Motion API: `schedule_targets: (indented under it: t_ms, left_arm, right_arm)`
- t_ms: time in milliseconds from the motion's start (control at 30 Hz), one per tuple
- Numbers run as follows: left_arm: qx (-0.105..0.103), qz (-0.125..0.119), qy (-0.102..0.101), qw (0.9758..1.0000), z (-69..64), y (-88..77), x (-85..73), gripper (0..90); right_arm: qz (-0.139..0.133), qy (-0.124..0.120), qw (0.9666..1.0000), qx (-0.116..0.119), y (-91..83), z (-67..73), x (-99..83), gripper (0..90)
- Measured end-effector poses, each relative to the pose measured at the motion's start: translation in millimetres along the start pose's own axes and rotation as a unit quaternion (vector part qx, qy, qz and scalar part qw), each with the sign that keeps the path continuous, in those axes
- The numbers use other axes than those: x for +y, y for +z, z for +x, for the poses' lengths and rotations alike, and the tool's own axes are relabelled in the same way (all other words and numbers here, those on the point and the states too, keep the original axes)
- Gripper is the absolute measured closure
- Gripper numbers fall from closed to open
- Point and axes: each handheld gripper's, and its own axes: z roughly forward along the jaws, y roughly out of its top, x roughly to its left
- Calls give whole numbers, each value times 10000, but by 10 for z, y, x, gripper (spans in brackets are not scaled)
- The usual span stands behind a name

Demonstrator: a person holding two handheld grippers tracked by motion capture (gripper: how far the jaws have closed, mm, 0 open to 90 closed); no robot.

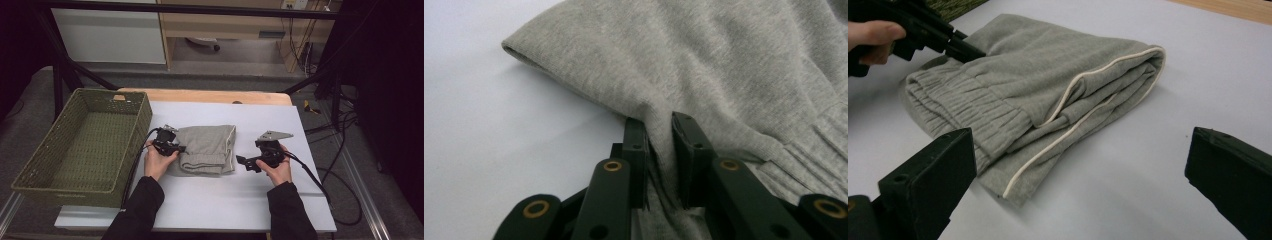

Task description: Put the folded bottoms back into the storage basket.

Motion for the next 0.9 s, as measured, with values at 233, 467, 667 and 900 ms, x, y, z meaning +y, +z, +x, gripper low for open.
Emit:
schedule_targets:
  t_ms: [233, 467, 667, 900]
  left_arm:
    - [-15, 6, 17, 10000, 4, -1, -2, 771]
    - [-15, 7, 22, 10000, 3, -1, -2, 771]
    - [-14, 26, 32, 10000, 3, 0, 3, 771]
    - [-10, 27, 42, 10000, 2, 0, 4, 771]
  right_arm:
    - [29, 146, 9998, -144, 155, 13, 80, 21]
    - [92, 159, 9995, -263, 334, 38, 147, 31]
    - [193, 208, 9989, -378, 463, 31, 180, 49]
    - [378, 257, 9978, -489, 645, 68, 214, 82]
